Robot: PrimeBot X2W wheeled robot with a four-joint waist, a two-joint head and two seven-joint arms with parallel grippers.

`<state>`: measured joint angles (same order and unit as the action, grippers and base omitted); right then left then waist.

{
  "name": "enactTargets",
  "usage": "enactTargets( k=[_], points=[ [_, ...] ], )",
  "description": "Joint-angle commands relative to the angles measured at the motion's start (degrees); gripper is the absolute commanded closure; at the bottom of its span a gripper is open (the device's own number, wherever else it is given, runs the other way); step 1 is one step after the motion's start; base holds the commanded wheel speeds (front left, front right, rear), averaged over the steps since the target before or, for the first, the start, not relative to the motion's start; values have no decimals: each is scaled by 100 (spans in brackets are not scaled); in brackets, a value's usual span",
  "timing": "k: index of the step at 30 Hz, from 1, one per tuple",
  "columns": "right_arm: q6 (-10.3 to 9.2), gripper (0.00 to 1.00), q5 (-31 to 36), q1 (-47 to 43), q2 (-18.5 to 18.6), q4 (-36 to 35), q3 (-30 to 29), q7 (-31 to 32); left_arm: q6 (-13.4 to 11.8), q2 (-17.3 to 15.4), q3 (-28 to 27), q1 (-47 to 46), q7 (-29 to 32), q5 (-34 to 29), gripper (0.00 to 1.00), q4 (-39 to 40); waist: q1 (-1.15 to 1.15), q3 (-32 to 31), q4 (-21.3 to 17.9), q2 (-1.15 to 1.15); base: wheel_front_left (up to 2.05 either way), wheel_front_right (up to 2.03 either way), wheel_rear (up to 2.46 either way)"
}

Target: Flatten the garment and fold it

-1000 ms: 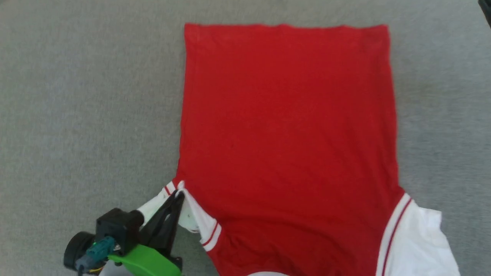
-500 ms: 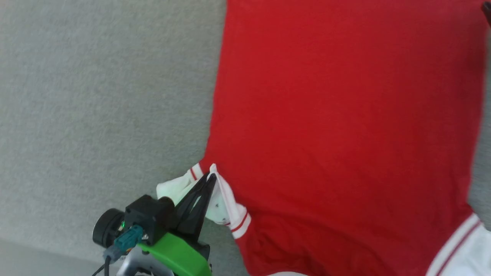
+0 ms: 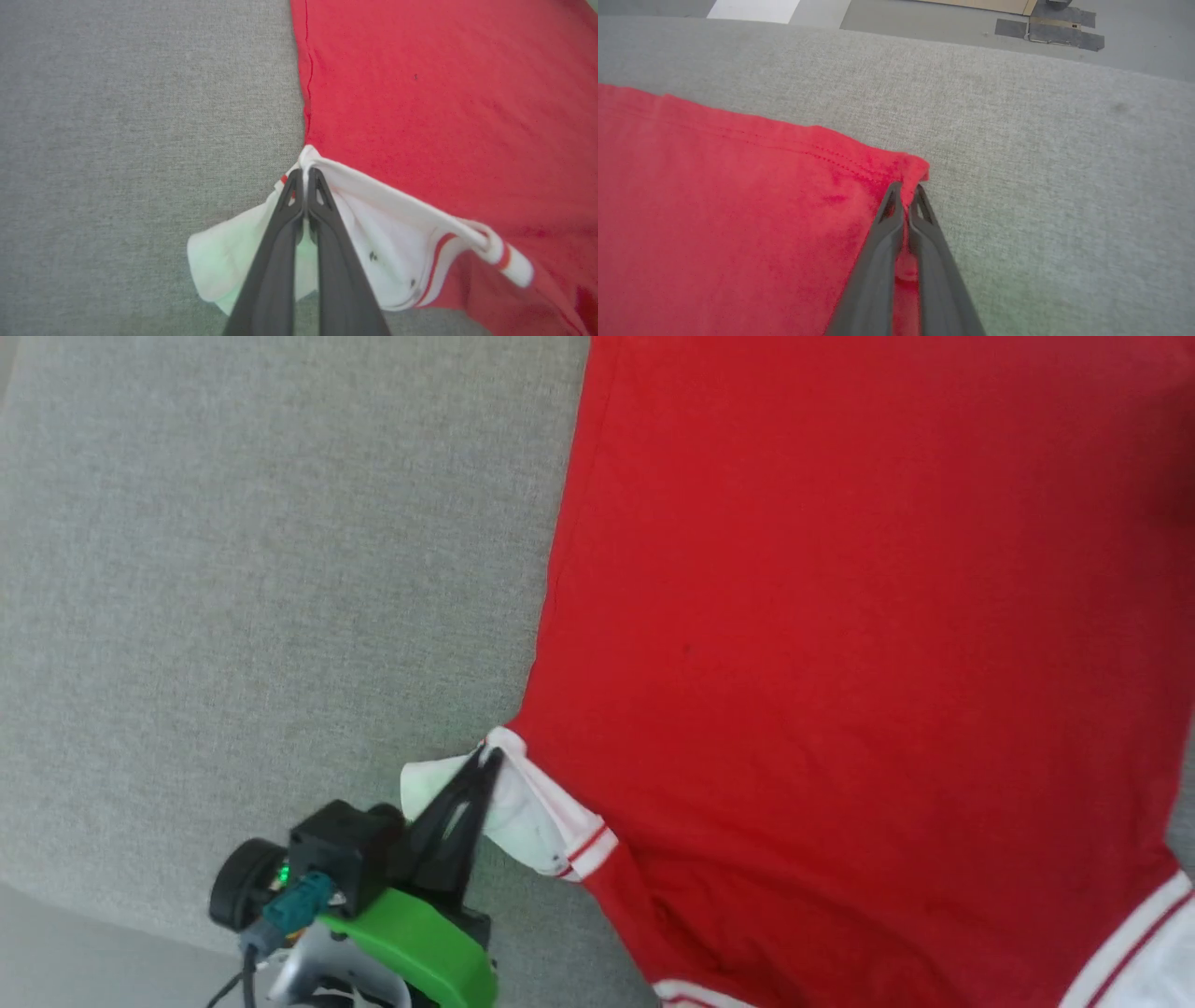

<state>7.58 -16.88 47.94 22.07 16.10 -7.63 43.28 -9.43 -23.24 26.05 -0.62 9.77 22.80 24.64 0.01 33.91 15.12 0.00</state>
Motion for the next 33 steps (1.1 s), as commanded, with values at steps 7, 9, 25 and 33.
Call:
enactTargets(
  k=[7, 9, 25, 33],
  points=[
    [-9, 100, -731, -1963, 144, -956, -882, -491, -120, -143, -269, 267, -88, 213, 100, -165, -1, -1354, -970, 0, 0, 0, 0],
    [-9, 100, -805, -2659, -74, -1286, -1333, -513, -142, -171, -323, 353, -104, 268, 100, -224, -1, -1533, -1104, 0, 0, 0, 0],
    [-9, 0, -864, -6235, -1889, -1866, -2220, -1018, -154, -259, -328, 701, -171, 414, 100, -583, -1, -2257, -1730, 0, 0, 0, 0],
    [-9, 0, -958, -5248, -1009, -2921, -1605, -931, -146, -244, -283, 586, -176, 383, 100, -442, -1, -2010, -1622, 0, 0, 0, 0]
  ],
)
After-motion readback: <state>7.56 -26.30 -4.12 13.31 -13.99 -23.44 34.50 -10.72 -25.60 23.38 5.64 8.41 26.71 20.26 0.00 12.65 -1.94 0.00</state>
